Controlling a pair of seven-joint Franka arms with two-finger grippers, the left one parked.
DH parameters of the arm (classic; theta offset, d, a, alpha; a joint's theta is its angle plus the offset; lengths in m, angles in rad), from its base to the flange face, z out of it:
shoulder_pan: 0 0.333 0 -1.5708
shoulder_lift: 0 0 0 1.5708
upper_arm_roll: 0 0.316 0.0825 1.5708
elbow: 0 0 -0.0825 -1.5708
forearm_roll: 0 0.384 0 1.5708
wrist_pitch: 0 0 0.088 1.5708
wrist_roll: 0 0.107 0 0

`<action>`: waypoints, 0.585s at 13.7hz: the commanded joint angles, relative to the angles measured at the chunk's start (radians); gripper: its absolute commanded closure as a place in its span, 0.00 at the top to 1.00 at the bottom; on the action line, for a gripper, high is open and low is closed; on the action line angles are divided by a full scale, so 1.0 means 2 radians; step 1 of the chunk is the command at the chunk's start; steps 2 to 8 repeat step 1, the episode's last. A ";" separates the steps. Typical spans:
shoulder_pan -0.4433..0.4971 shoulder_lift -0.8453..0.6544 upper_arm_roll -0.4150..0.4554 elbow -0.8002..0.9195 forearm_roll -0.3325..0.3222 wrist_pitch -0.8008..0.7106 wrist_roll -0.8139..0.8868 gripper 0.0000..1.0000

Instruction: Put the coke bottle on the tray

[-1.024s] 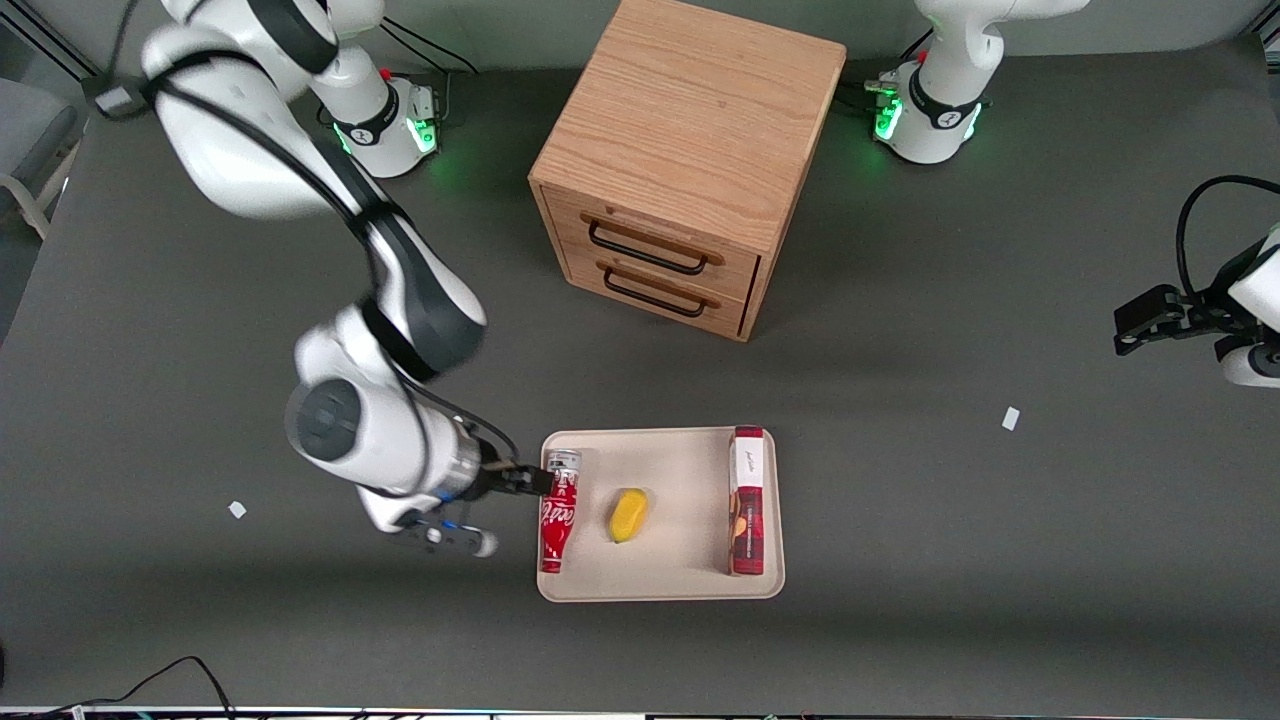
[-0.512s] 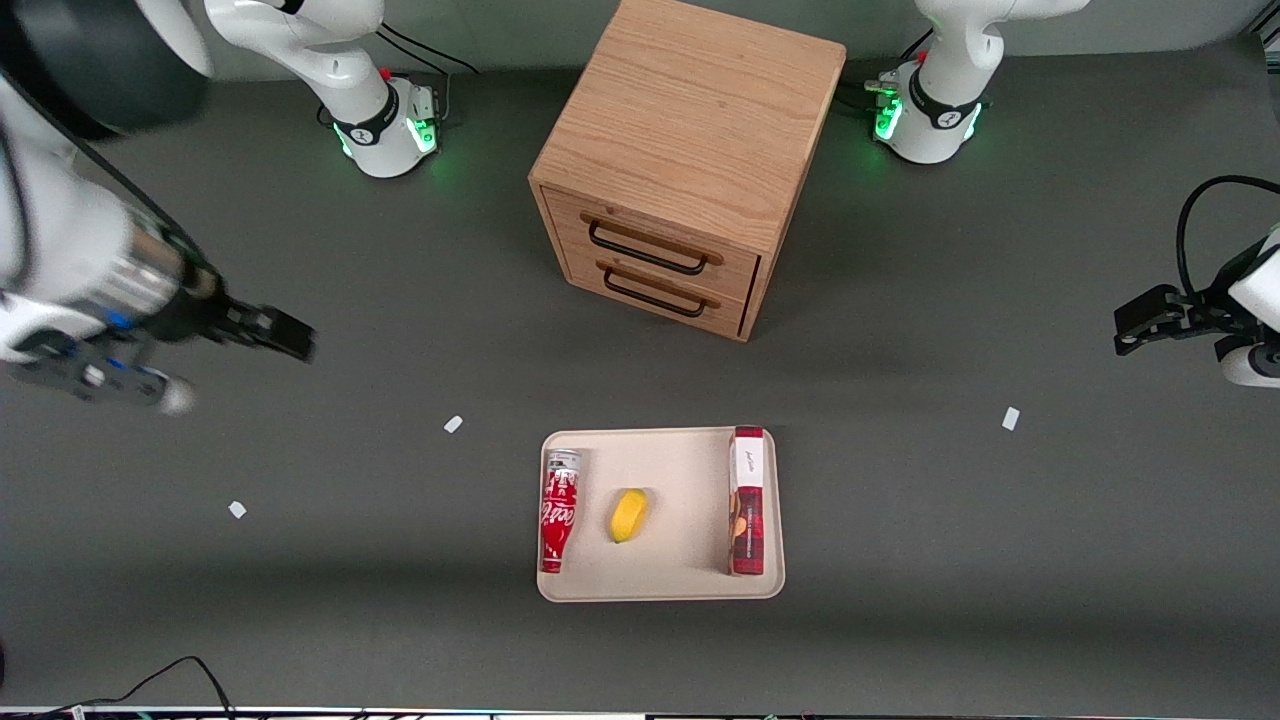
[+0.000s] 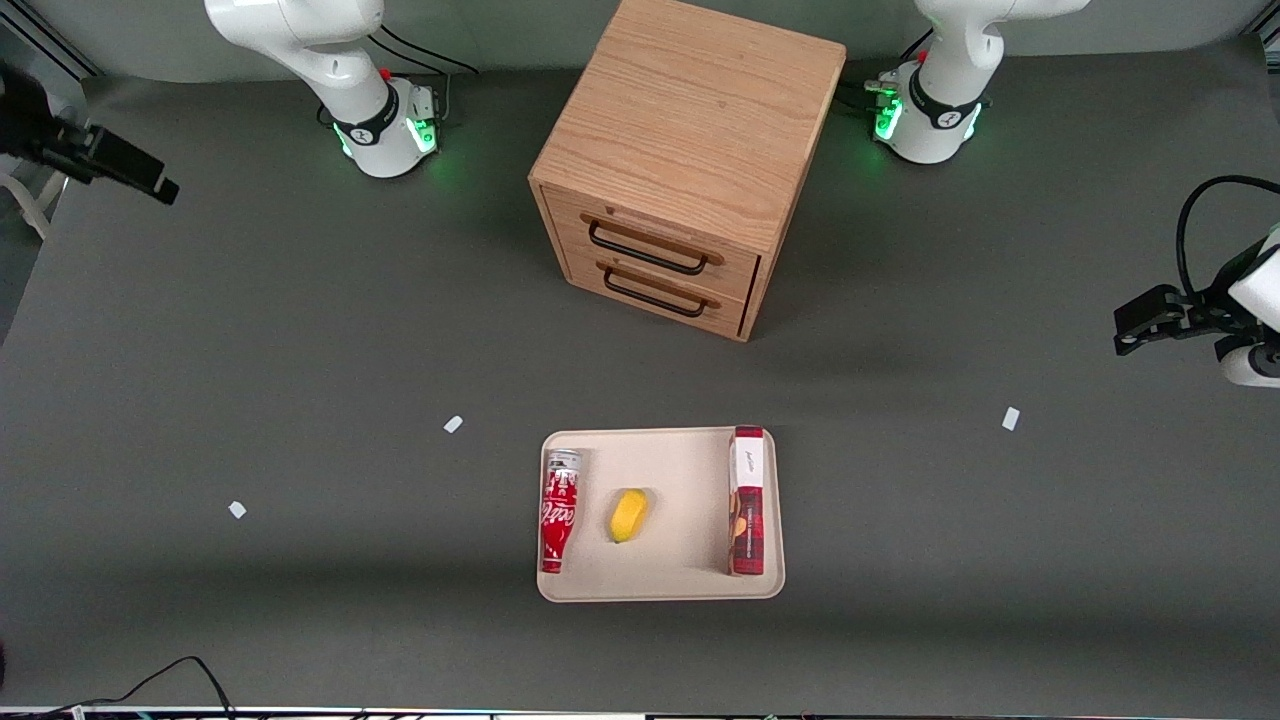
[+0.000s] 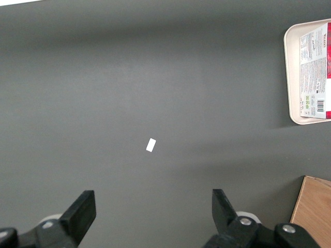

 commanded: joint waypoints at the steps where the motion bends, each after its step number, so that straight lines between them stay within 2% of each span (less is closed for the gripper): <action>1: 0.006 0.002 -0.003 -0.015 0.009 0.017 -0.004 1.00; 8: 0.006 0.002 -0.003 -0.015 0.009 0.017 -0.004 1.00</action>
